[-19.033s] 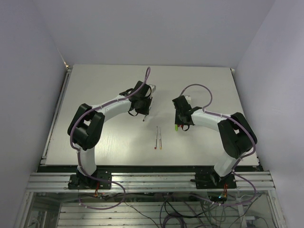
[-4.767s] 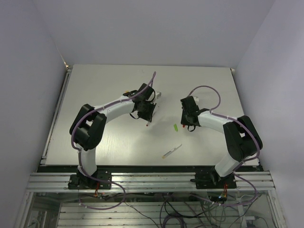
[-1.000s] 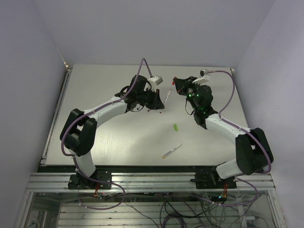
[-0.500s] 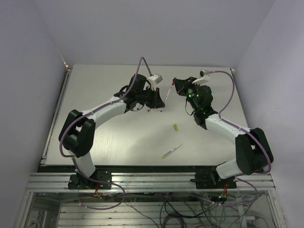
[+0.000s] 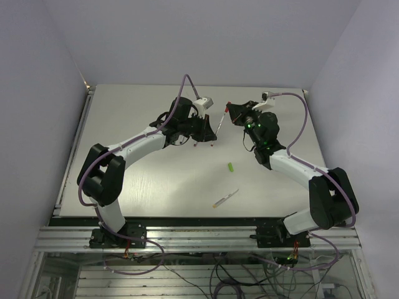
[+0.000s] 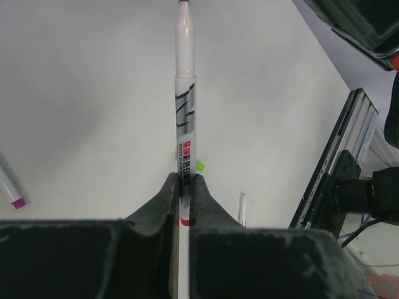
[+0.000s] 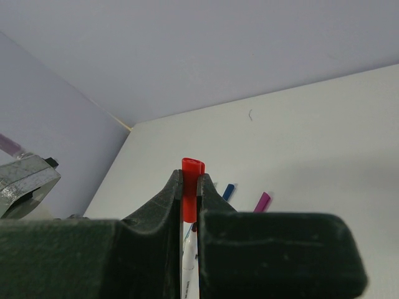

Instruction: Insert the pens into the pen caps

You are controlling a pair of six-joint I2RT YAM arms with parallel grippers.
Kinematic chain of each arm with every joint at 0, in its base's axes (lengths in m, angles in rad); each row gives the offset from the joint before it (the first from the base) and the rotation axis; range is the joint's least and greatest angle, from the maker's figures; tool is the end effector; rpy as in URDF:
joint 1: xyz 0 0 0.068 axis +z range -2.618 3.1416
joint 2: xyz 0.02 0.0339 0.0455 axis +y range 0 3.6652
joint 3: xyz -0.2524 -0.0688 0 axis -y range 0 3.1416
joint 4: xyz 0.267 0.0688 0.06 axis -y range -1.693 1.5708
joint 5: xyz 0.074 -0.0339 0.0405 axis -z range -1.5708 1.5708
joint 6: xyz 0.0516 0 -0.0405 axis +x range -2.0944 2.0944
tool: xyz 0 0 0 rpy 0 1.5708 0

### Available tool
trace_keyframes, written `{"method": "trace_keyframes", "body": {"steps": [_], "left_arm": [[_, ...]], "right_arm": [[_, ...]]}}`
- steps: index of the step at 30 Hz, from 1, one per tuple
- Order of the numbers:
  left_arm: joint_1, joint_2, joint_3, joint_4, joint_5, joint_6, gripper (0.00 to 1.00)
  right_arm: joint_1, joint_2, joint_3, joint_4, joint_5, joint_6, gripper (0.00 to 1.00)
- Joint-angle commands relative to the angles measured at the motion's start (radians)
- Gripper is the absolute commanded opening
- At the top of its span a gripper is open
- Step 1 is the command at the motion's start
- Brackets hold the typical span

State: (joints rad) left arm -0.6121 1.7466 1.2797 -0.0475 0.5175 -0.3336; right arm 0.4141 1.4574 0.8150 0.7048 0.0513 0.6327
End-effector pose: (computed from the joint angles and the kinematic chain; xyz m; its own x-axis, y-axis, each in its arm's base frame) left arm 0.3397 -0.2697 0.2369 -0.6594 0.1152 -0.7429 0.6730 0.5308 -0.5151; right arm 0.3365 0.1450 0.2602 -0.1639 0.5730 -0.8030 -0.3200 0.7391 0.5928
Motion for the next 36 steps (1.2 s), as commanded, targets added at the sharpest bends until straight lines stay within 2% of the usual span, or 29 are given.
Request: {"method": "trace_keyframes", "body": {"steps": [1, 22, 36], "left_arm": [[0.006, -0.02, 0.021, 0.048, 0.011, -0.004, 0.07], [0.009, -0.006, 0.024, 0.092, -0.007, -0.032, 0.07], [0.039, 0.031, 0.044, 0.223, -0.017, -0.11, 0.07]], "right_arm": [[-0.001, 0.022, -0.006, 0.012, -0.01, 0.005, 0.0], [0.0, 0.026, 0.0, -0.004, -0.043, 0.009, 0.0], [-0.001, 0.034, 0.013, -0.139, -0.259, -0.016, 0.0]]}}
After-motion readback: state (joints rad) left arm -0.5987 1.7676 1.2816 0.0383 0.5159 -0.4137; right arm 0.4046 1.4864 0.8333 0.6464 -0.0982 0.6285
